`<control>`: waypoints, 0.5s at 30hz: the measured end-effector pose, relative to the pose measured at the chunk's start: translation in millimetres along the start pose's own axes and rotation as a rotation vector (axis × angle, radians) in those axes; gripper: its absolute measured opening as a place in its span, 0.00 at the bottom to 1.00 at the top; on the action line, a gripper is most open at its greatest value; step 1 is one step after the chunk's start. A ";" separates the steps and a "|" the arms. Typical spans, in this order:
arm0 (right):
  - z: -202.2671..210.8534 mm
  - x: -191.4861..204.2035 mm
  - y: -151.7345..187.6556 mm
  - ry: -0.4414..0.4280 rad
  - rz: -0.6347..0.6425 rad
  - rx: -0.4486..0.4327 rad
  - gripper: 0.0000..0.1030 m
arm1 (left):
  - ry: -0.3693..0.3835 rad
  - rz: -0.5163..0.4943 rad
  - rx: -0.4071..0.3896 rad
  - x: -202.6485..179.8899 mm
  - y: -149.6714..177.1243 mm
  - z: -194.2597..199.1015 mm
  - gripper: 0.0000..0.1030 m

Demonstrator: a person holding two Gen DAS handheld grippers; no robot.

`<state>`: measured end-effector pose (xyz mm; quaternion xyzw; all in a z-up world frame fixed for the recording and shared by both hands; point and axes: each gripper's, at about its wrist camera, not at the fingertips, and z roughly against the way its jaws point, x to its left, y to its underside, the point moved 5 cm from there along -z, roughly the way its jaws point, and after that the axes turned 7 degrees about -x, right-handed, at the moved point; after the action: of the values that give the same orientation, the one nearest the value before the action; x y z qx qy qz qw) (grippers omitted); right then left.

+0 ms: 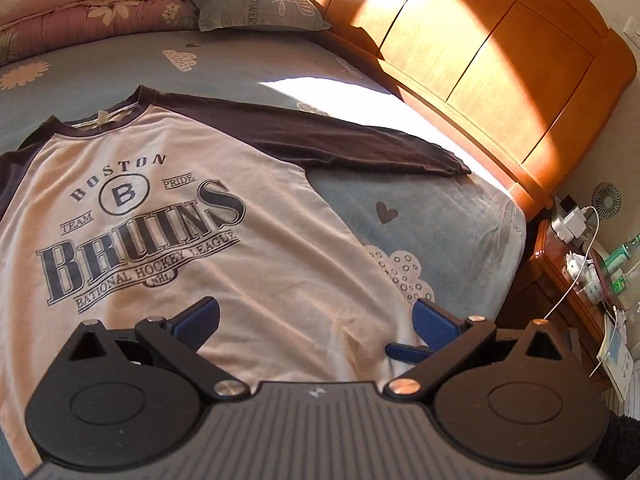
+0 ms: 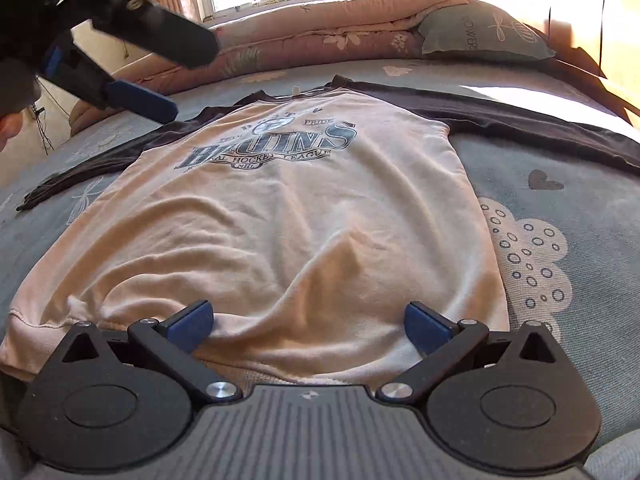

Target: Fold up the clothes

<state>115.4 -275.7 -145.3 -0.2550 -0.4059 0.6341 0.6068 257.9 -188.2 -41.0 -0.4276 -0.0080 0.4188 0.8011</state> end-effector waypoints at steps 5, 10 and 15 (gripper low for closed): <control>1.1 -1.5 0.1 -0.012 -0.007 -0.004 1.00 | 0.073 0.097 0.044 -4.3 -44.6 -90.4 0.99; 1.5 -1.0 1.0 -0.018 0.007 -0.003 1.00 | 0.043 0.187 0.151 12.1 -47.3 -171.6 0.98; 1.9 -3.6 0.6 -0.033 -0.012 -0.013 1.00 | 0.061 0.213 0.119 8.1 -59.9 -212.2 0.98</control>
<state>114.1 -279.5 -145.4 -0.2461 -0.4212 0.6320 0.6022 381.6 -343.7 -136.9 -0.3905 0.0866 0.4880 0.7758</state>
